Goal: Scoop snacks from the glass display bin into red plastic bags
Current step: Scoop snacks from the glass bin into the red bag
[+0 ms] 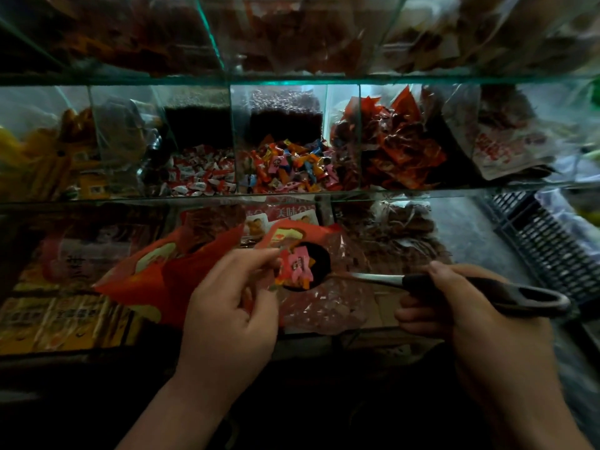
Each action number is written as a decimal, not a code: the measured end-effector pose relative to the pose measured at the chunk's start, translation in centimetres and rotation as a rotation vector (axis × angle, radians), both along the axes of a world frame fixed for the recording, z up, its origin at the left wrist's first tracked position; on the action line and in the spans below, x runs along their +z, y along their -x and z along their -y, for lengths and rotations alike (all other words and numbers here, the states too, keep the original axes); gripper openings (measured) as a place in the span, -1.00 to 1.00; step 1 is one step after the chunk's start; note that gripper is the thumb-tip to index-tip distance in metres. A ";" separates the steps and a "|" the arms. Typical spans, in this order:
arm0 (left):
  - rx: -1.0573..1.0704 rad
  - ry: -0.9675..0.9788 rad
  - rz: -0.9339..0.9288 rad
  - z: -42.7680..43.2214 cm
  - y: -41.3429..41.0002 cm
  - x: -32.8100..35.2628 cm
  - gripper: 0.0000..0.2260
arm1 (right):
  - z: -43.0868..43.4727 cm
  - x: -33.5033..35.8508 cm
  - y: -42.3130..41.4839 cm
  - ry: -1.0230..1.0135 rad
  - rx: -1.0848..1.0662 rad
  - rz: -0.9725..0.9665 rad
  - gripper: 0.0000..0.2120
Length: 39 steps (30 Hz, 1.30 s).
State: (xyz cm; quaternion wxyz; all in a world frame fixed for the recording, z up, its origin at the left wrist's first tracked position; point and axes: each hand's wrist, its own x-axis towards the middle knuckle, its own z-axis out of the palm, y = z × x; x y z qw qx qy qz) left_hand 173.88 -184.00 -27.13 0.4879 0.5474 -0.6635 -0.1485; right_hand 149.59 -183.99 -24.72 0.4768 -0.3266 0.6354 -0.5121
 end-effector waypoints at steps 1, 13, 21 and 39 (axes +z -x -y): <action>-0.020 -0.083 0.013 0.6 0.5 0.1 -0.75 | -0.2 0.3 0.2 0.008 -0.007 0.023 -0.76; 0.054 -0.449 0.357 6.4 3.9 -1.7 -0.39 | -1.2 3.5 1.5 0.171 0.020 0.149 -0.81; 0.085 -0.220 0.314 8.8 3.9 0.2 -0.51 | -1.0 6.0 -1.6 0.270 0.039 0.218 -0.71; 0.146 -0.263 -0.059 11.1 0.0 2.2 -0.48 | 13.3 3.3 -6.0 0.714 0.245 -0.641 -0.88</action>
